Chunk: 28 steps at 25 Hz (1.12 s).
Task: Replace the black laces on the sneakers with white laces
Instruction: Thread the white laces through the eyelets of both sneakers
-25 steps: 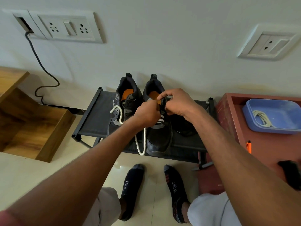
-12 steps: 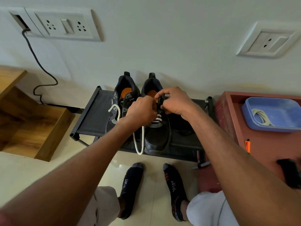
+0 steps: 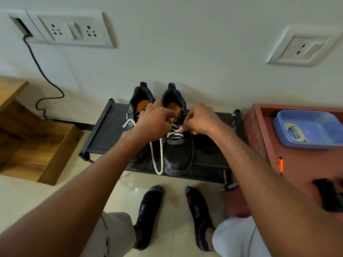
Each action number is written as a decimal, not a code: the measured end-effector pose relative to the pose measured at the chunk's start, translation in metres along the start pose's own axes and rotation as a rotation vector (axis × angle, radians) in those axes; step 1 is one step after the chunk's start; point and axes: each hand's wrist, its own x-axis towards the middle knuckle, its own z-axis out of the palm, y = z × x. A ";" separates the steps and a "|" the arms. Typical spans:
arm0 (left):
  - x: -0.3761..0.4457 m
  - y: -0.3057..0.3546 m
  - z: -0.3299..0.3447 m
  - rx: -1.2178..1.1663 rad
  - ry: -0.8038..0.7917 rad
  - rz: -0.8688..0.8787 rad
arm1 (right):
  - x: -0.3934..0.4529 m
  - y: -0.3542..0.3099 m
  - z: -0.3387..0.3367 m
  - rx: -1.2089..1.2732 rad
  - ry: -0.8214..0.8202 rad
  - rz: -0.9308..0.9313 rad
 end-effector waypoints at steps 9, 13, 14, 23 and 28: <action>-0.003 0.001 -0.003 -0.040 -0.025 0.026 | -0.010 -0.008 0.007 -0.102 0.062 -0.085; -0.004 -0.002 -0.002 -0.033 -0.030 0.039 | -0.011 -0.008 0.005 0.027 0.055 -0.011; -0.004 -0.002 -0.002 -0.025 -0.025 0.045 | -0.010 -0.007 0.004 0.108 0.053 0.032; -0.003 -0.006 -0.001 -0.032 -0.006 0.072 | -0.012 0.008 -0.049 0.284 0.635 0.003; -0.003 -0.006 0.000 -0.062 -0.042 0.086 | -0.015 -0.006 -0.007 -0.176 -0.025 -0.118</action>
